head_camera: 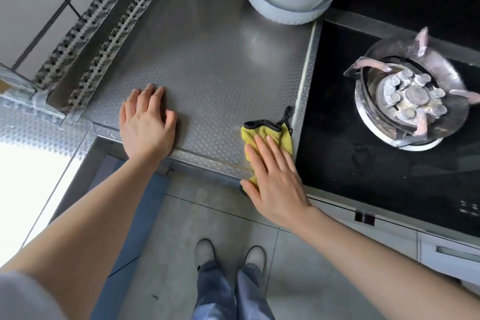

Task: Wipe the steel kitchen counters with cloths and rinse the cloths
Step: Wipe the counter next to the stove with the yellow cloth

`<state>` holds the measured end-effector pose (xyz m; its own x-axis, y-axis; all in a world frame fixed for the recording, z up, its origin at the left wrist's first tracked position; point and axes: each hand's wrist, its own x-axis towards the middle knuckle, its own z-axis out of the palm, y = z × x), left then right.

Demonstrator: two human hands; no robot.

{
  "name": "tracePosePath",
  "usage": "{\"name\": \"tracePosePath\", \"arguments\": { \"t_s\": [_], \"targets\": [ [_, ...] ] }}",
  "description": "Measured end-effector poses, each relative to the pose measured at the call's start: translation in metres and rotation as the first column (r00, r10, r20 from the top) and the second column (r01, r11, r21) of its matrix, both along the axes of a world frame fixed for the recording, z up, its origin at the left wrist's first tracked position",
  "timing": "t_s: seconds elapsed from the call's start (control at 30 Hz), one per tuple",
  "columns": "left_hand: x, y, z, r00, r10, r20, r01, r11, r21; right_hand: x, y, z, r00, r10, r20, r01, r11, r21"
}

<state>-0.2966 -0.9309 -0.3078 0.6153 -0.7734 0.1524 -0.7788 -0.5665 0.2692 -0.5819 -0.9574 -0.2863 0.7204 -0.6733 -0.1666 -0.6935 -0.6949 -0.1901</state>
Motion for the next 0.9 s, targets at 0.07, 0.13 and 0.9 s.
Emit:
{"name": "tracePosePath", "arguments": {
  "t_s": [0.07,0.13,0.9],
  "targets": [
    [0.0,-0.001,-0.001,1.0,0.002,-0.001,-0.002,1.0,-0.001,0.024,0.006,-0.005,0.995,-0.093,-0.042,0.09,0.994,-0.062],
    [0.001,-0.001,-0.003,1.0,0.012,0.0,-0.012,1.0,-0.007,0.054,0.008,-0.009,0.993,-0.113,-0.026,0.11,0.989,-0.097],
    [0.003,0.002,-0.003,1.0,-0.022,-0.002,0.022,1.0,-0.019,0.101,0.023,-0.008,0.989,0.068,-0.133,-0.09,0.981,-0.171]
  ]
}}
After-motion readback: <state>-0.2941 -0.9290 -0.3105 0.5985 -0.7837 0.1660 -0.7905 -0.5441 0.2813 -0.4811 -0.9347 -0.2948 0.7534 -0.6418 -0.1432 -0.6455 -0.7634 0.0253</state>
